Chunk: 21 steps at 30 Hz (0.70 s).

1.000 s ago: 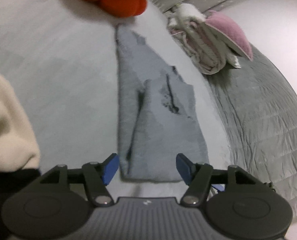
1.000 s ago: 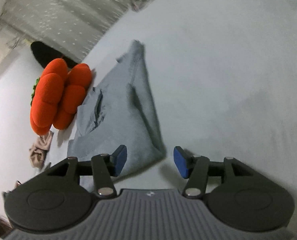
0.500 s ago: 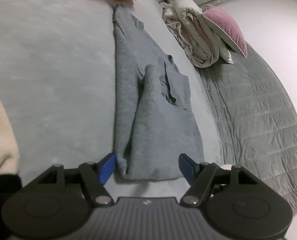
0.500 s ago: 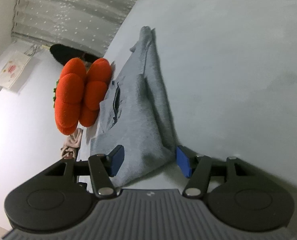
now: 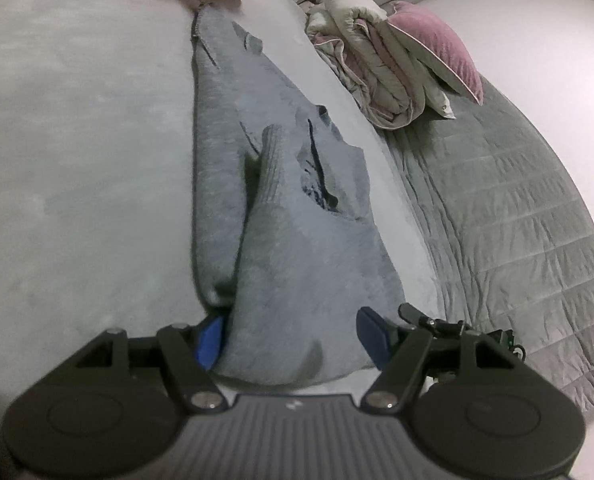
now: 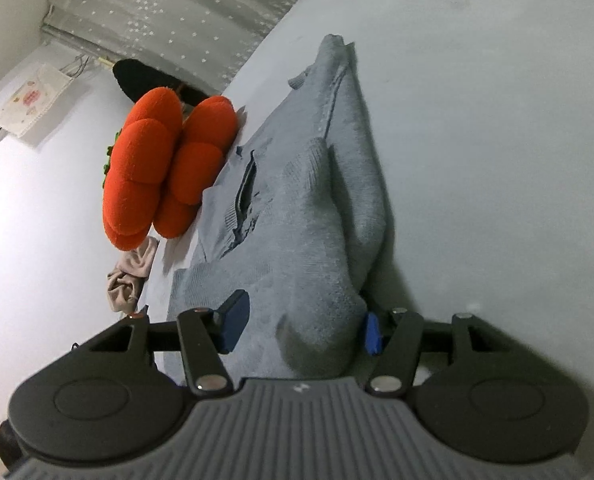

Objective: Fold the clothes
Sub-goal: 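Grasp the edge of the folded grey sweater with both tools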

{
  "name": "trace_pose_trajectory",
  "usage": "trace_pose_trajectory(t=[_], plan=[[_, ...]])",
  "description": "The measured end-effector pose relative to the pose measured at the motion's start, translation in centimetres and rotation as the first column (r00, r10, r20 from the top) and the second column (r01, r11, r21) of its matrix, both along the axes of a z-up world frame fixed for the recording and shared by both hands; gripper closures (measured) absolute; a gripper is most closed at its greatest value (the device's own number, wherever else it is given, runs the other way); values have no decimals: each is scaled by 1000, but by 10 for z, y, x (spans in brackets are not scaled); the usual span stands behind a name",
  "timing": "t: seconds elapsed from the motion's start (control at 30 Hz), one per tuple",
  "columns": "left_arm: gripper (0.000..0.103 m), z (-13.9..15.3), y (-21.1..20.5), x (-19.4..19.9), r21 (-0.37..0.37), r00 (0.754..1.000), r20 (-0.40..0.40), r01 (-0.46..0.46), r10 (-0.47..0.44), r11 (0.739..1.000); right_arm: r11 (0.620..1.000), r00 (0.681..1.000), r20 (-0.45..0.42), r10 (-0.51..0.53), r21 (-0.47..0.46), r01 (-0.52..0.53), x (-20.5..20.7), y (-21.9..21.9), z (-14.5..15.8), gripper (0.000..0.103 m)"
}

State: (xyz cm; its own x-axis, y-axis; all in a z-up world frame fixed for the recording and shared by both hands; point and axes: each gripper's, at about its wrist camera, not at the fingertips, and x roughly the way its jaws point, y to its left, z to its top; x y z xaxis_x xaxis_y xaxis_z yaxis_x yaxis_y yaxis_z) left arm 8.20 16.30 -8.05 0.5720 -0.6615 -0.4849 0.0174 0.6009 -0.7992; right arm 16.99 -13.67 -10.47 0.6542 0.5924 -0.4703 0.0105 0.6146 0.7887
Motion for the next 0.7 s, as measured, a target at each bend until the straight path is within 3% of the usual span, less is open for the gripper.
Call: trace_pose_trajectory(t=[0.13,0.2,0.3,0.6,0.7], plan=[[45,-3,-1,0,-1,1000,8,-13,13,1000,1000,1000,-21,-13,5,13,0,-4,-6,73],[56,-4,-2,-1,12,1000,7,-24,23,1000,1000,999,-31,-21,11,21,-1,-6,-9,80],[79,-8,-4,-2,30,999,-6,-45,45,999,999,999,-40,-31,27,33,-4,-7,-8,80],[85,-3,2,-25,-65,991,-64,-123,119,990,981,992,-89,-84,168,98,-22,-15,-1,82],[86,8,5,-34,-67,990,-74,-128,123,990,977,991,-99,-90,186,107,-35,-15,5,82]])
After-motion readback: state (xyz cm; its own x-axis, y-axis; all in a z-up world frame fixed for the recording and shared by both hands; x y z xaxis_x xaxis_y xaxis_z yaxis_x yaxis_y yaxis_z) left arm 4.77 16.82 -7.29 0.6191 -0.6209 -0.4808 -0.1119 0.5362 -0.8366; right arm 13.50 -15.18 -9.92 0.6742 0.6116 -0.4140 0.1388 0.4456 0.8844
